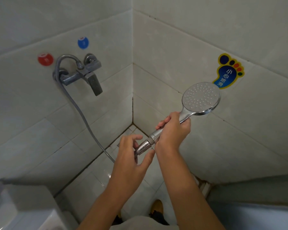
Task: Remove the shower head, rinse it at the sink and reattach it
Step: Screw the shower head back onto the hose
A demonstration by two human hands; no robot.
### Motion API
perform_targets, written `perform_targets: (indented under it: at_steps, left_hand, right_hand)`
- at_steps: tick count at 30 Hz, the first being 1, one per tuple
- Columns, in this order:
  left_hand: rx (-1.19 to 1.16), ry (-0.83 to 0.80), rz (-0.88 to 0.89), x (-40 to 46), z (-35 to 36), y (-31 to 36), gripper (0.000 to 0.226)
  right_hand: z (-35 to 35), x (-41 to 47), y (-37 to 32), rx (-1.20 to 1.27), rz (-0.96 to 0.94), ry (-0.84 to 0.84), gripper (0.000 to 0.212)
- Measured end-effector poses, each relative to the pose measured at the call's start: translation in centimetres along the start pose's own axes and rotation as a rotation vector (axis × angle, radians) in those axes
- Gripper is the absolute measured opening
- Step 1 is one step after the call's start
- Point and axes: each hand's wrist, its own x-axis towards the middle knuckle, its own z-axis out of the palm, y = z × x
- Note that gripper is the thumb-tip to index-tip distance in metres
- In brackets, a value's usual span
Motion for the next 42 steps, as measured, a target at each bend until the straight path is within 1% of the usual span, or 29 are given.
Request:
perform_targets:
  at_steps: [2, 6, 11, 17, 20, 28, 31, 32, 36, 39, 42]
  left_hand:
    - [0.025, -0.002, 0.027, -0.1, -0.1, 0.2, 0.019]
    - [-0.026, -0.032, 0.001, -0.3, -0.1, 0.2, 0.007]
    - [-0.023, -0.053, -0.002, -0.3, 0.0, -0.1, 0.015]
    - [-0.022, -0.065, 0.047, -0.1, -0.2, 0.5, 0.02]
    - [-0.001, -0.048, 0.063, 0.0, -0.2, 0.5, 0.025]
    - [0.061, 0.014, 0.084, 0.4, 0.1, 0.3, 0.027]
    - [-0.03, 0.018, -0.029, 0.6, 0.2, 0.7, 0.038]
    - [-0.054, 0.01, -0.059, 0.7, 0.2, 0.7, 0.038]
    - [-0.022, 0.016, -0.046, 1.1, 0.1, 0.4, 0.025]
    - [-0.022, 0.034, 0.001, 1.2, 0.1, 0.1, 0.022]
    - [0.042, 0.066, 0.066, 1.3, 0.2, 0.1, 0.016]
  right_hand:
    - [-0.1, 0.0, 0.0, -0.002, 0.006, 0.003, 0.006]
    - [-0.2, 0.1, -0.1, -0.009, -0.007, 0.012, 0.007]
    - [-0.4, 0.0, 0.0, -0.007, -0.007, 0.016, 0.008]
    - [-0.6, 0.1, 0.0, -0.017, -0.016, 0.024, 0.007]
    - [-0.6, 0.2, 0.0, -0.014, -0.016, 0.024, 0.007]
    - [-0.1, 0.5, 0.1, 0.025, 0.014, 0.033, 0.008]
    - [0.1, 0.7, 0.3, 0.035, 0.043, 0.036, 0.008]
    - [0.2, 0.8, 0.4, 0.037, 0.046, 0.037, 0.008]
    - [0.4, 1.0, 0.6, 0.028, 0.044, 0.027, 0.009]
    - [0.6, 1.2, 0.6, 0.041, 0.069, 0.03, 0.01]
    - [0.8, 1.3, 0.8, 0.042, 0.095, 0.034, 0.01]
